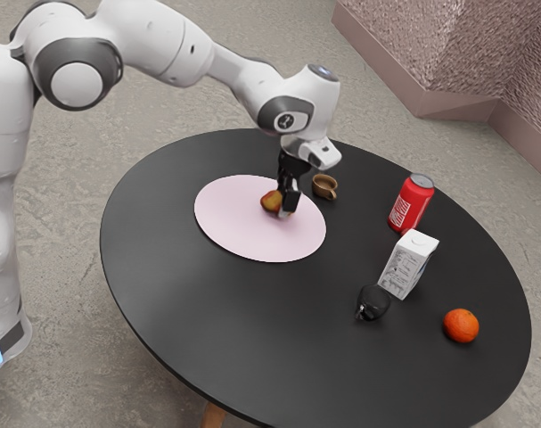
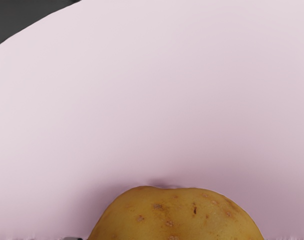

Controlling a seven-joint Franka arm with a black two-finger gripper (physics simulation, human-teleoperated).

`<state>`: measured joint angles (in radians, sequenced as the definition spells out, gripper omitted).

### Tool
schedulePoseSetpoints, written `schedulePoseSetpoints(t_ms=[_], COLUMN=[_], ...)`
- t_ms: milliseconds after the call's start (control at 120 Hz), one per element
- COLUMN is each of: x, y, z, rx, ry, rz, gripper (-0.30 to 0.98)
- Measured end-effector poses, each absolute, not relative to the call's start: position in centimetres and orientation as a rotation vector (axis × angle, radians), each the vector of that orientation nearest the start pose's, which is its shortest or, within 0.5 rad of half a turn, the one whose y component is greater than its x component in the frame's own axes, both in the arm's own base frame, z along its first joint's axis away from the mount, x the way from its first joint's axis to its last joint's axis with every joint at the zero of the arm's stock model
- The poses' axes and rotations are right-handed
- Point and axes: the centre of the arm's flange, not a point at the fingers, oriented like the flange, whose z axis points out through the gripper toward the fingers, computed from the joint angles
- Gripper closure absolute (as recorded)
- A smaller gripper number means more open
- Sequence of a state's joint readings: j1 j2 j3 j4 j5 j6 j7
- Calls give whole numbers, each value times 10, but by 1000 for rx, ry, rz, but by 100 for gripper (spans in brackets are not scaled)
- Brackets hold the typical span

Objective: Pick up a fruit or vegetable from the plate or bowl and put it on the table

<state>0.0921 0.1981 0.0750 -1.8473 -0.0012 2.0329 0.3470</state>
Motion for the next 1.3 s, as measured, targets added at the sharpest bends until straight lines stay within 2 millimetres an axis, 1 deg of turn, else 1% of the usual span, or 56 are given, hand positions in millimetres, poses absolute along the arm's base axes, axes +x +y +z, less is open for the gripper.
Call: schedulePoseSetpoints(t_ms=[67,133,175,208,242,333,383,475,558,633,792,850,992,1083,1150,1267,1300], x=[600,599,597,595,594,590,580,555,541,537,532,529,526,526,526,527,526], y=[99,99,99,99,99,93,83,58,35,8,-71,-90,-108,-112,-116,-120,-122], z=[422,432,442,449,456,469,473,480,481,481,483,484,484,484,486,488,488], rx=[-3113,-3107,-3102,-3098,-3095,-3092,-3094,-3089,-3079,-3062,-3014,-3004,-2993,-2989,-2987,-2994,-2998], ry=[281,279,277,275,274,282,305,360,414,482,683,728,764,769,776,783,789], rz=[9,-13,-34,-49,-62,-84,-80,-72,-60,-54,-60,-64,-65,-67,-73,-78,-78], gripper=[39,43,45,46,44,45,47,50,52,52,54,54,57,58,62,52,42])
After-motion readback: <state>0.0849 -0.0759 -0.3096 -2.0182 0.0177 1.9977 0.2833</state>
